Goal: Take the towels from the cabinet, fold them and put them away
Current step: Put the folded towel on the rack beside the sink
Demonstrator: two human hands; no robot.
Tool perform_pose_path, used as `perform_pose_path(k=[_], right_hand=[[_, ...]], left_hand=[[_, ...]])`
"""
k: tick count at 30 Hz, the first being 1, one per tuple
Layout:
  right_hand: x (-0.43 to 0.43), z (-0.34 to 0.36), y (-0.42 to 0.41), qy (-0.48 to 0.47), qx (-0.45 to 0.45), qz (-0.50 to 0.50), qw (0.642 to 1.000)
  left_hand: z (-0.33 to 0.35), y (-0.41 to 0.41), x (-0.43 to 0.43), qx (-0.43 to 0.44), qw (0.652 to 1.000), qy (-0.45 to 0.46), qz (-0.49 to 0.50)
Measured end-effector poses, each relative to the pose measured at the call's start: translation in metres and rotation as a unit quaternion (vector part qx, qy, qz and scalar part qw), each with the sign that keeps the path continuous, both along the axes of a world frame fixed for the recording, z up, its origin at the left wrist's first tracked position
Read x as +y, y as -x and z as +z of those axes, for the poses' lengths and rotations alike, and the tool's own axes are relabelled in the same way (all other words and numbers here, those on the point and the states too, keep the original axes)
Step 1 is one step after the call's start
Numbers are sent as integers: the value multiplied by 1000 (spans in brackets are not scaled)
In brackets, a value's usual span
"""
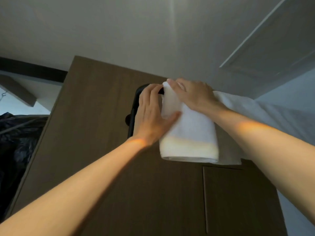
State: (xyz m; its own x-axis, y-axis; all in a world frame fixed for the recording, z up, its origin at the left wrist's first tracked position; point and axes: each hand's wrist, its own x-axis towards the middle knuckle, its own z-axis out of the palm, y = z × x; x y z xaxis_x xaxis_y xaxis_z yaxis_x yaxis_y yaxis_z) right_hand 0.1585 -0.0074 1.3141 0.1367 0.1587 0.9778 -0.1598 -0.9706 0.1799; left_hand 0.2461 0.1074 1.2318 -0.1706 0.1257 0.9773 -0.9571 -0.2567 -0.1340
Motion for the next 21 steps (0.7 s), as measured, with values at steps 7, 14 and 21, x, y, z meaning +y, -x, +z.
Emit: perform_pose_path(k=[7,14,21], right_hand=[[11,8,1,-56,36,-20,998],[13,15,4,-99,88,-21,991],[12,0,8,-78,84,5,993]], left_hand=[[-28,-7,-9,202,963,-118,-131],[-25,-11,-13,262,886,-182,-337],[-31,-6,-24,223,890,-131,-375]])
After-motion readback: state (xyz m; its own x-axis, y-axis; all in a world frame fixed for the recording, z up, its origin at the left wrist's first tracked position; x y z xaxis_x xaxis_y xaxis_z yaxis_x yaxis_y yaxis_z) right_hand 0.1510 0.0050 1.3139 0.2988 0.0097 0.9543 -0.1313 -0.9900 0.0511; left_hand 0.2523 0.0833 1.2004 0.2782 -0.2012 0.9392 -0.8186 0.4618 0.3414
